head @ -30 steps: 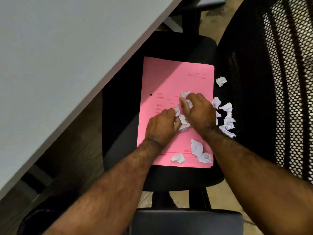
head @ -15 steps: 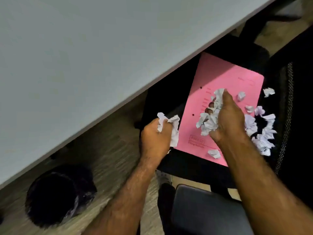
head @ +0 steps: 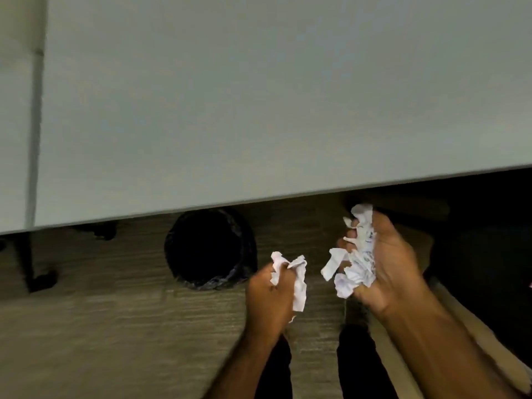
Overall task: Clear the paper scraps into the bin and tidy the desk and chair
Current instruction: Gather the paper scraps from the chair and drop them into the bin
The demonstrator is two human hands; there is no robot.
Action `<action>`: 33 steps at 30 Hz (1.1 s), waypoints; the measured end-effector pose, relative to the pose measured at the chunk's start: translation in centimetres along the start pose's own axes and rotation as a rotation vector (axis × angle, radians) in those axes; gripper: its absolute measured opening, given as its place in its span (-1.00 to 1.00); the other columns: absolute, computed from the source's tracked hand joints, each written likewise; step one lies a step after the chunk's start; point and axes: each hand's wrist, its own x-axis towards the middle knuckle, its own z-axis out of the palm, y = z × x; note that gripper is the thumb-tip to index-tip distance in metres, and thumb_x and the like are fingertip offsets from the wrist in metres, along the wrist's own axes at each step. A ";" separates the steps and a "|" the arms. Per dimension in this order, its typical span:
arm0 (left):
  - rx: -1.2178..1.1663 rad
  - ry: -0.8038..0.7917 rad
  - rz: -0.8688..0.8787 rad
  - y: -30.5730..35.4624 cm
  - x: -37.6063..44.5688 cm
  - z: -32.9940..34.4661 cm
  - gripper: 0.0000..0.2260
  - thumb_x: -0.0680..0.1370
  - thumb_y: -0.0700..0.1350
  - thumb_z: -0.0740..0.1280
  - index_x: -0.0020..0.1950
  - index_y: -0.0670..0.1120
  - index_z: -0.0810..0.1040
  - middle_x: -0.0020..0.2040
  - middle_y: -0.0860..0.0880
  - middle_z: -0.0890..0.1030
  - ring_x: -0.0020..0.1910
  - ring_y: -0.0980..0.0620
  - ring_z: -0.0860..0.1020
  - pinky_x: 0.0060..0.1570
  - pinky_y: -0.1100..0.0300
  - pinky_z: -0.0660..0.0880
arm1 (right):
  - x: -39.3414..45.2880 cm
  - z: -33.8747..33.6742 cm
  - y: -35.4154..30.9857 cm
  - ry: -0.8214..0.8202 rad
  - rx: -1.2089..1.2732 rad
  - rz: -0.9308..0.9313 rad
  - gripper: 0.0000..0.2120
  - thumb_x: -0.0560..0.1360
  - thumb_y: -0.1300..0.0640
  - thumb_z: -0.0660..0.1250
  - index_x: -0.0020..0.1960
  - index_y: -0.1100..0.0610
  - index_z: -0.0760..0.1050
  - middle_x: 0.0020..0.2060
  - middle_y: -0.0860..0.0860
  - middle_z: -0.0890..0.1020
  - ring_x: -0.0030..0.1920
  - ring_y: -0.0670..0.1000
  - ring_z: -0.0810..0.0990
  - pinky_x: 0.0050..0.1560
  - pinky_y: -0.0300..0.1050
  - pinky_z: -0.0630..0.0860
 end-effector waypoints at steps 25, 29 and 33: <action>0.892 0.009 -0.269 -18.4 23.8 -17.6 -0.52 0.65 0.03 0.04 0.54 -0.12 0.13 0.53 -0.25 0.19 0.49 -0.22 0.19 0.44 -0.06 0.18 | 28.2 9.2 30.4 -0.267 -1.769 -0.306 -0.50 0.65 -0.08 -0.06 0.48 0.14 0.27 0.49 0.15 0.28 0.49 0.18 0.20 0.50 0.16 0.09; 0.942 0.093 0.091 -16.8 18.8 -16.8 -0.51 0.58 -0.06 0.21 0.48 -0.17 0.27 0.44 -0.21 0.37 0.41 -0.18 0.34 0.35 -0.04 0.31 | 25.0 7.8 29.9 -0.209 -1.815 -0.466 -0.54 0.61 -0.14 -0.02 0.38 0.01 0.40 0.41 0.04 0.43 0.43 0.07 0.33 0.47 0.00 0.14; 0.937 0.054 0.151 -13.6 13.9 -15.4 -0.63 0.59 -0.05 0.17 0.35 -0.17 0.45 0.31 -0.20 0.52 0.30 -0.20 0.45 0.25 -0.05 0.38 | 19.4 6.4 26.3 -0.127 -1.748 -0.630 -0.56 0.60 -0.12 0.09 0.37 0.06 0.43 0.35 0.09 0.49 0.38 0.10 0.40 0.42 -0.08 0.24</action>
